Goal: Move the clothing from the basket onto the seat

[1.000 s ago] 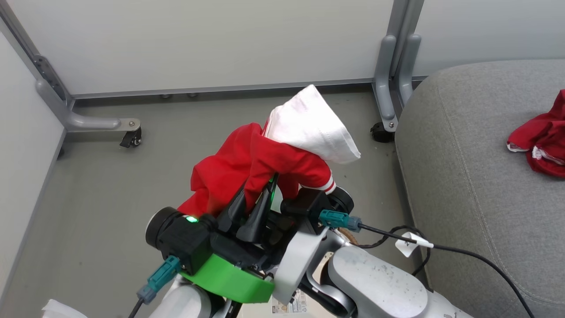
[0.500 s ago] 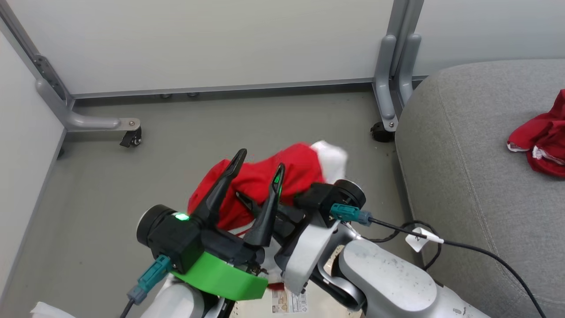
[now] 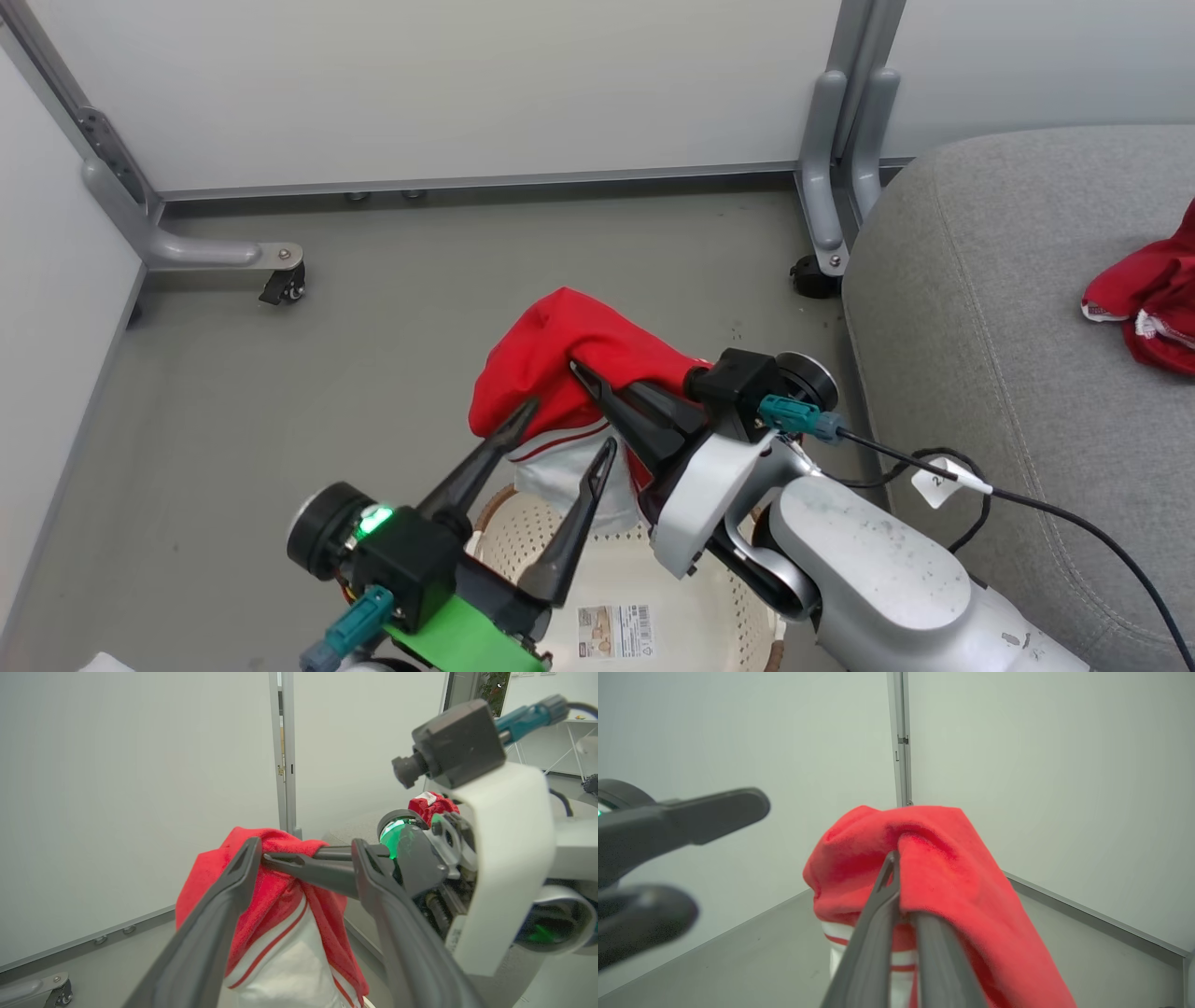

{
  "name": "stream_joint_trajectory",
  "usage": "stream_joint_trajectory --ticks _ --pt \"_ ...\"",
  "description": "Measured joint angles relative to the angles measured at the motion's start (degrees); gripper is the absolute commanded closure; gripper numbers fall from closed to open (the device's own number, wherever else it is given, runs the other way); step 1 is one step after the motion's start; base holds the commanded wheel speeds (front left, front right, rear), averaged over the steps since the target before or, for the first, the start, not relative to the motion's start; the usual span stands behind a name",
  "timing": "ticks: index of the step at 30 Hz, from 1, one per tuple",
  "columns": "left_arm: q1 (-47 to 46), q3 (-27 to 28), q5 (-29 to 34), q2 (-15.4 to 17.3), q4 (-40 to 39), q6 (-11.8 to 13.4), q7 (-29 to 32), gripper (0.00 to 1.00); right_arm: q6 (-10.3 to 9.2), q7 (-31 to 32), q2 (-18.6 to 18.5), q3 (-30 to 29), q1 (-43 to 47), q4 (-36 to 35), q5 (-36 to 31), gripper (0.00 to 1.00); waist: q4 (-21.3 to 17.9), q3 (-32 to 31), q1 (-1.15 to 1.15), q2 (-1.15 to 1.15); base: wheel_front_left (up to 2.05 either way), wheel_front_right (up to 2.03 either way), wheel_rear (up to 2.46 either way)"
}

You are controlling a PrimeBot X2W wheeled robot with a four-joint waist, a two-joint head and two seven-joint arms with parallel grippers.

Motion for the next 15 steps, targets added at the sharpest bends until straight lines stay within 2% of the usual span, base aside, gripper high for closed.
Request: stream_joint_trajectory --ticks 15 --pt "2.9 -2.7 -0.1 1.0 2.1 -0.2 1.3 0.00 0.00 0.8 -0.8 -2.6 2.8 -0.3 -1.1 1.00 -1.0 0.1 0.00 0.00 0.00 0.00 0.00"
